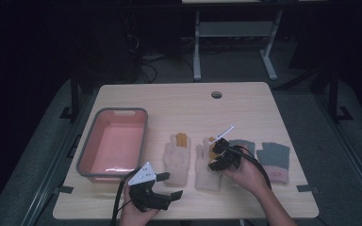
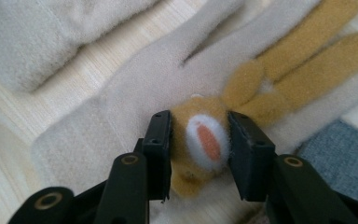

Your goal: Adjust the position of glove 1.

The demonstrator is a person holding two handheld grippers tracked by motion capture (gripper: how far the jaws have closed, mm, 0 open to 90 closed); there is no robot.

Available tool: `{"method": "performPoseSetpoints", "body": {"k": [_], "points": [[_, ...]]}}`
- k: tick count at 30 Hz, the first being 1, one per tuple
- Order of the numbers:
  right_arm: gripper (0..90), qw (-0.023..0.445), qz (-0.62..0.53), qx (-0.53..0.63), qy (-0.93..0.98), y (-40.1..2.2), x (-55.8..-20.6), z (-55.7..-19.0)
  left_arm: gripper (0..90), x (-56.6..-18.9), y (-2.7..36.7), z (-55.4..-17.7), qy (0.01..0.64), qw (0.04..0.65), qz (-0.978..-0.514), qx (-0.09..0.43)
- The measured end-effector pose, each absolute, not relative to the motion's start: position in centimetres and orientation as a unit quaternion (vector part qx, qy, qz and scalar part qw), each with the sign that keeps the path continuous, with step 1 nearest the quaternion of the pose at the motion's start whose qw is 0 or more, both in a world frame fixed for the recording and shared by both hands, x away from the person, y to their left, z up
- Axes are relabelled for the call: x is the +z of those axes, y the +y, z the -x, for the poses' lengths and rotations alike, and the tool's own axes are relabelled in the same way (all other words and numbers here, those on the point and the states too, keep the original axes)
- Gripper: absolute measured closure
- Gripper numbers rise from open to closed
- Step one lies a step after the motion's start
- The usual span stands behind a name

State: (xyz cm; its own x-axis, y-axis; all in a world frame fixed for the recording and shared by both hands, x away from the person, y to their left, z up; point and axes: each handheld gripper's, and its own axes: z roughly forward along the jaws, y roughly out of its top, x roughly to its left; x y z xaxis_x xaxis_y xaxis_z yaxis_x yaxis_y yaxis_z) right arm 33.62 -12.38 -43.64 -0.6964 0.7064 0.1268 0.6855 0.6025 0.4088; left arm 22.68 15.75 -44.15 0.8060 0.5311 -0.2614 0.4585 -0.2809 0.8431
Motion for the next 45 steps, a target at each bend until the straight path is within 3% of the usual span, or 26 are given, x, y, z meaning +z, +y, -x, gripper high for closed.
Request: {"method": "performPoseSetpoints", "body": {"k": [30,45], "points": [[64.1,0.056,-0.349,0.257,0.900,-11.0,-37.1,-32.5,18.4,-43.7,16.3,-22.5,0.321,0.526,-0.787,0.040],[64.1,0.057,-0.312,0.267,0.910,-6.9,-35.7,-33.7,18.4,-43.2,16.7,-22.2,0.327,0.540,-0.773,0.055]]}}
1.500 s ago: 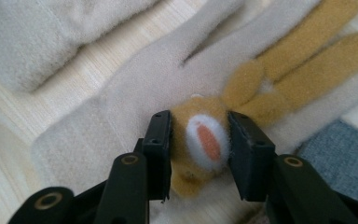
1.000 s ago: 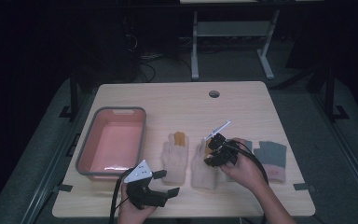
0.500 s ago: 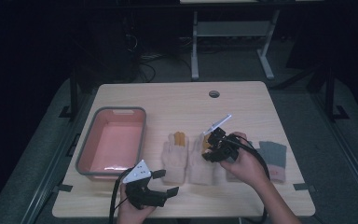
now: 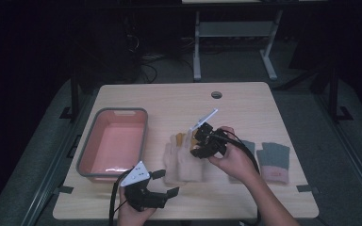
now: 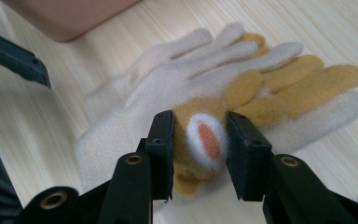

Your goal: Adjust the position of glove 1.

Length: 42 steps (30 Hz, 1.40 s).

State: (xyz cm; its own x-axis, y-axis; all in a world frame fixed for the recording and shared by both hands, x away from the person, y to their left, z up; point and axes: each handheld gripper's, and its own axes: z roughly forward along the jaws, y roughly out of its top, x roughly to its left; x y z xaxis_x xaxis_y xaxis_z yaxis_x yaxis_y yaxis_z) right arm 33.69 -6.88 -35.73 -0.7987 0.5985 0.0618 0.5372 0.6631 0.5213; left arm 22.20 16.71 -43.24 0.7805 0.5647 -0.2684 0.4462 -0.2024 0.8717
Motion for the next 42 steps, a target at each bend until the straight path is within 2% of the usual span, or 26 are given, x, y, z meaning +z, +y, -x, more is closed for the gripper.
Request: {"method": "performPoseSetpoints", "body": {"k": [23,33,42], "points": [[63.5,0.034,-0.285,0.241,0.927,-1.3,-38.4,-35.9,18.4,-43.2,16.9,-22.3,0.329,0.537,-0.775,0.052],[60.5,0.014,-0.304,0.227,0.925,-1.8,-41.1,-36.8,18.4,-43.3,16.9,-22.4,0.333,0.534,-0.776,0.052],[53.3,0.010,-0.307,0.241,0.921,-2.3,-41.0,-36.6,18.4,-43.5,16.7,-22.4,0.333,0.530,-0.778,0.050]]}}
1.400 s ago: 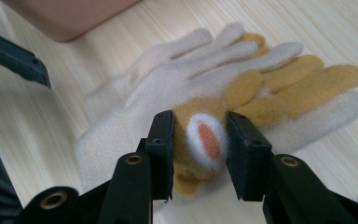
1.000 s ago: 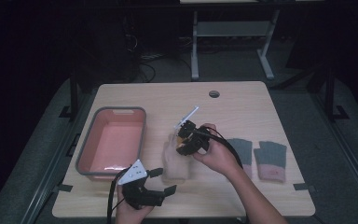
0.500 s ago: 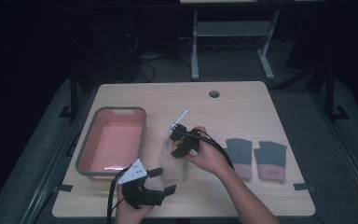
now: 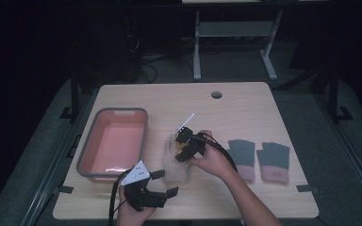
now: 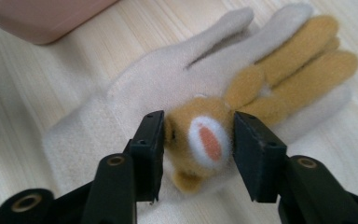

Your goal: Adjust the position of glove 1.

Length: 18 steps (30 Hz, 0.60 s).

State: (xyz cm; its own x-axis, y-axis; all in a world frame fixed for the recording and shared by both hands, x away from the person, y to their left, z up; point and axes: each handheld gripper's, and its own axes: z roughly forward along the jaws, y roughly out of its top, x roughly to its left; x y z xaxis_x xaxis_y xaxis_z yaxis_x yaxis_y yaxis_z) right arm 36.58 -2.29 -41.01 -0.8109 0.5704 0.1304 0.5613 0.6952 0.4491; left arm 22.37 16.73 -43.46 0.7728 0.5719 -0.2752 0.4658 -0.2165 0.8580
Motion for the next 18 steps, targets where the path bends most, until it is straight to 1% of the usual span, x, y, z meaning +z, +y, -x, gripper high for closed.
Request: {"method": "performPoseSetpoints", "body": {"k": [9,18], "points": [[45.1,0.032,-0.286,0.253,0.923,-1.2,-39.8,-36.4,18.6,-43.5,16.7,-22.3,0.332,0.528,-0.780,0.050],[40.1,0.037,-0.280,0.248,0.927,0.8,-40.7,-37.0,18.7,-43.5,16.5,-22.2,0.332,0.526,-0.782,0.047]]}}
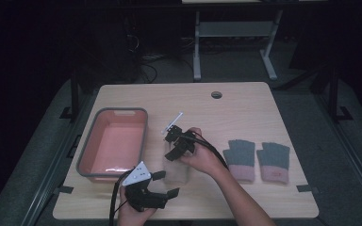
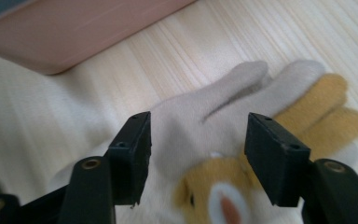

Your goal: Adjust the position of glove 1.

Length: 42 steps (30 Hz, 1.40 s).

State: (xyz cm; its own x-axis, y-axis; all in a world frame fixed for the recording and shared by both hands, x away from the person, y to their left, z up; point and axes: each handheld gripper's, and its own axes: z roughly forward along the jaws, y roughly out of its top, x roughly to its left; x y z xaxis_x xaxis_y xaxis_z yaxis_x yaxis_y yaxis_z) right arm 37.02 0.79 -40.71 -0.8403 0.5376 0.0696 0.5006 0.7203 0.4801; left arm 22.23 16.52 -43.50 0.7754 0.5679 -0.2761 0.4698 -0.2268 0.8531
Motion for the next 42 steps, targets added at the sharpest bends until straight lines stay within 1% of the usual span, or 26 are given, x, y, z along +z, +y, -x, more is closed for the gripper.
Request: {"method": "performPoseSetpoints", "body": {"k": [5,11,21,25,29,32,36,39,42], "points": [[38.5,0.049,-0.271,0.218,0.936,2.0,-41.9,-37.4,18.7,-43.6,16.4,-22.3,0.329,0.524,-0.785,0.042],[40.1,0.056,-0.255,0.202,0.944,2.0,-42.5,-37.4,18.7,-43.5,16.4,-22.2,0.329,0.524,-0.784,0.042],[40.3,0.049,-0.259,0.186,0.947,-1.1,-42.4,-37.2,18.7,-43.8,15.9,-22.3,0.330,0.519,-0.788,0.035],[40.2,0.044,-0.273,0.198,0.940,-2.4,-42.3,-37.1,18.7,-43.9,15.5,-22.4,0.327,0.511,-0.794,0.029],[40.0,0.047,-0.293,0.232,0.926,-3.5,-41.3,-36.7,18.8,-43.8,15.5,-22.6,0.330,0.512,-0.793,0.031],[37.9,0.052,-0.312,0.254,0.914,-4.8,-40.3,-36.0,18.8,-43.5,15.4,-23.0,0.338,0.516,-0.787,0.025],[36.3,0.043,-0.340,0.279,0.897,-6.5,-39.5,-34.8,19.4,-43.1,15.1,-23.8,0.342,0.511,-0.788,0.026],[34.0,0.032,-0.364,0.293,0.884,-7.8,-39.6,-34.1,19.3,-42.9,14.5,-24.3,0.349,0.498,-0.794,0.029],[31.9,0.023,-0.389,0.295,0.872,-8.8,-40.2,-33.5,19.4,-43.1,13.8,-24.9,0.364,0.484,-0.796,0.020]]}}
